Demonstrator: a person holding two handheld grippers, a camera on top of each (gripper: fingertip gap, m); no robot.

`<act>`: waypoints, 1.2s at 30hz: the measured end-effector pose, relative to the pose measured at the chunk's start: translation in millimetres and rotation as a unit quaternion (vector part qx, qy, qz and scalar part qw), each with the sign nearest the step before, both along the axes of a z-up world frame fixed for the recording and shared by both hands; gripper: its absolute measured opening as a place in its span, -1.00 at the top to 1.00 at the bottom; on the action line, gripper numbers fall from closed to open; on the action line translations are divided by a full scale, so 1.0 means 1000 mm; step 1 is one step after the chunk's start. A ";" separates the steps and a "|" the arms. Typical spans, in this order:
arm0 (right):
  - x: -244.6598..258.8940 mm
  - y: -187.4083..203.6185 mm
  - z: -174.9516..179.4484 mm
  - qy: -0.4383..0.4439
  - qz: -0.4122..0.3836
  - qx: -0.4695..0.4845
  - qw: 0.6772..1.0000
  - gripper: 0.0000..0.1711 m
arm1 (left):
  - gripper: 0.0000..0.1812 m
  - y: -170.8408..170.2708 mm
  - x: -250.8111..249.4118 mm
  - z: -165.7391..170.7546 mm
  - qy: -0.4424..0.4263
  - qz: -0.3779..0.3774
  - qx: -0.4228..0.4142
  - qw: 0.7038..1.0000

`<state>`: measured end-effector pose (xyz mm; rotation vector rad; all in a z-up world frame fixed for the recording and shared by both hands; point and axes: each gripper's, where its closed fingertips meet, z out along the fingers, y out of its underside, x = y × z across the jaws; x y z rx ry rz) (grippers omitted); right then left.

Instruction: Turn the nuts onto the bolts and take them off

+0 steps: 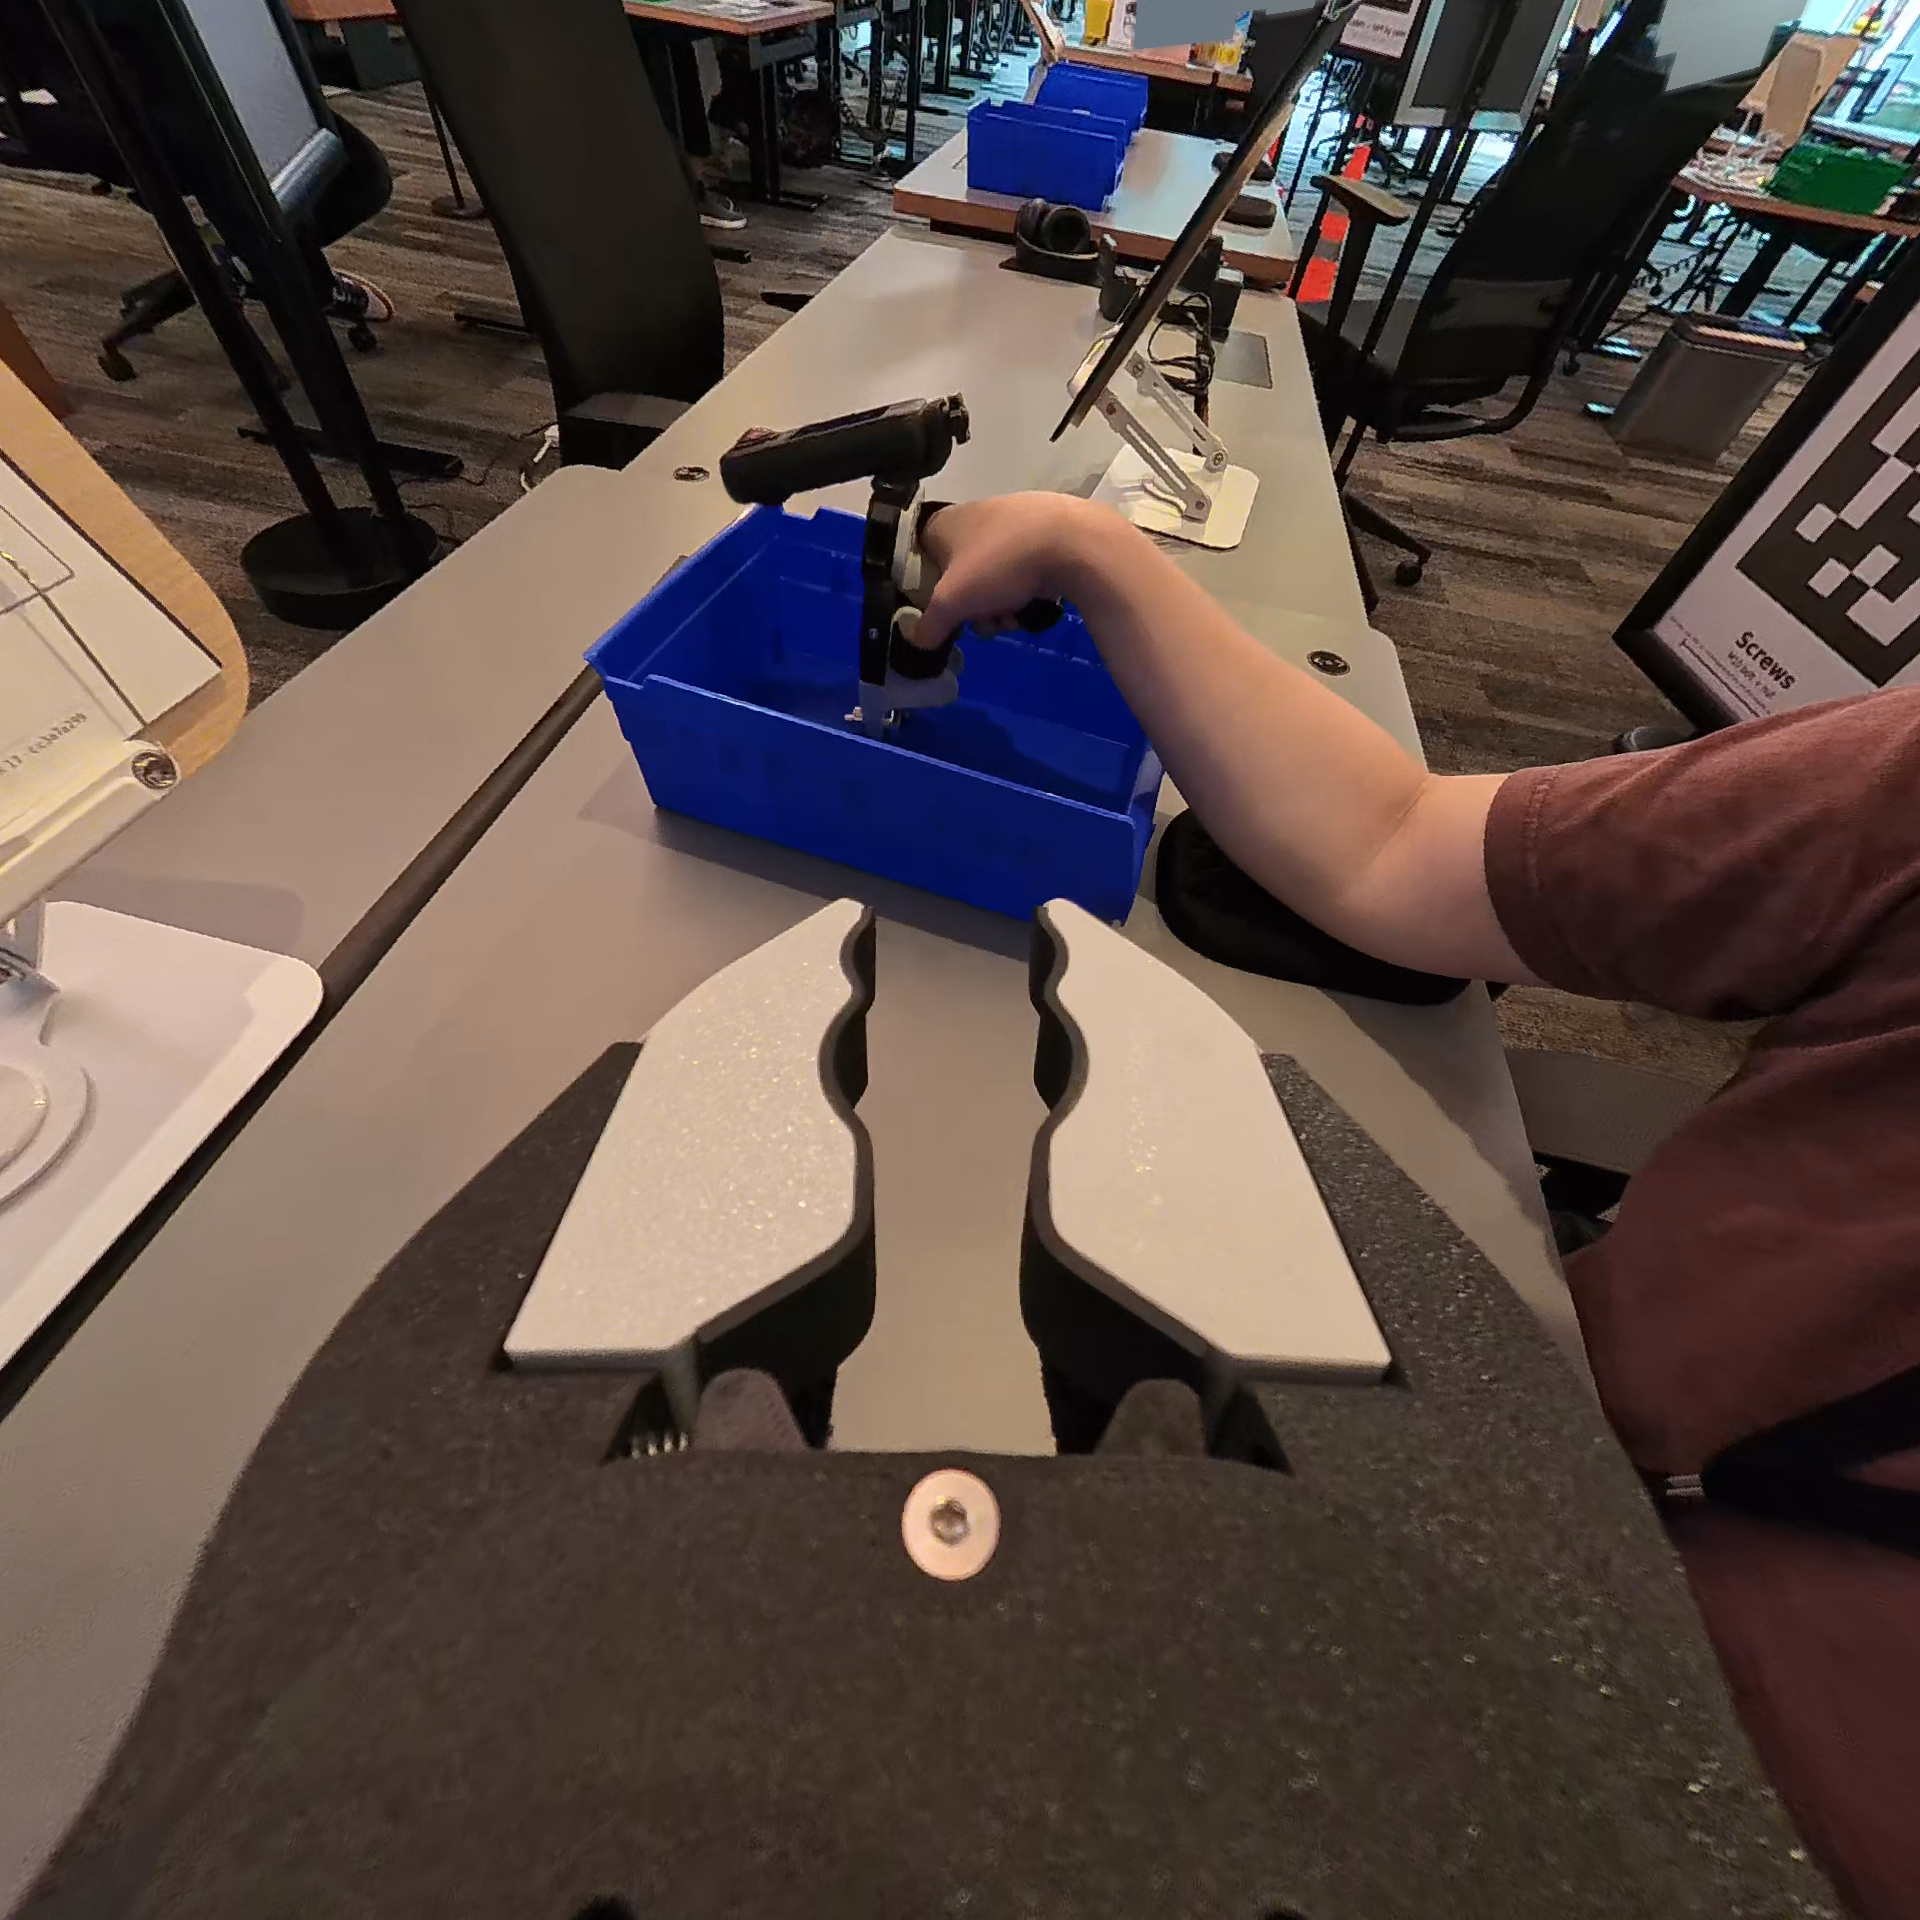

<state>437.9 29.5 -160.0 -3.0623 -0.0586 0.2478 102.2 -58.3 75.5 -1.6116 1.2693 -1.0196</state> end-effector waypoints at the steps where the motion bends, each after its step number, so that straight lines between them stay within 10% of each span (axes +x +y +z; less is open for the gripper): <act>1: 0.001 -0.001 0.001 -0.004 0.004 -0.001 1.000 0.86 | 0.69 0.001 -0.001 0.001 -0.001 0.002 0.000 1.000; 12: -0.022 0.005 0.112 -0.043 0.052 0.196 0.978 0.65 | 0.63 0.032 -0.095 0.021 0.042 0.154 0.042 0.986; 21: -0.085 0.001 0.195 -0.018 0.150 0.368 0.918 0.65 | 0.76 0.067 -0.295 -0.069 0.302 0.446 -0.074 0.839; 31: -0.087 0.004 0.174 -0.028 0.170 0.332 0.927 0.60 | 0.80 0.014 -0.305 -0.112 0.376 0.398 -0.196 0.814; 36: -0.085 0.013 0.167 -0.028 0.169 0.324 0.930 0.60 | 0.80 -0.004 -0.291 -0.123 0.499 0.236 -0.149 0.821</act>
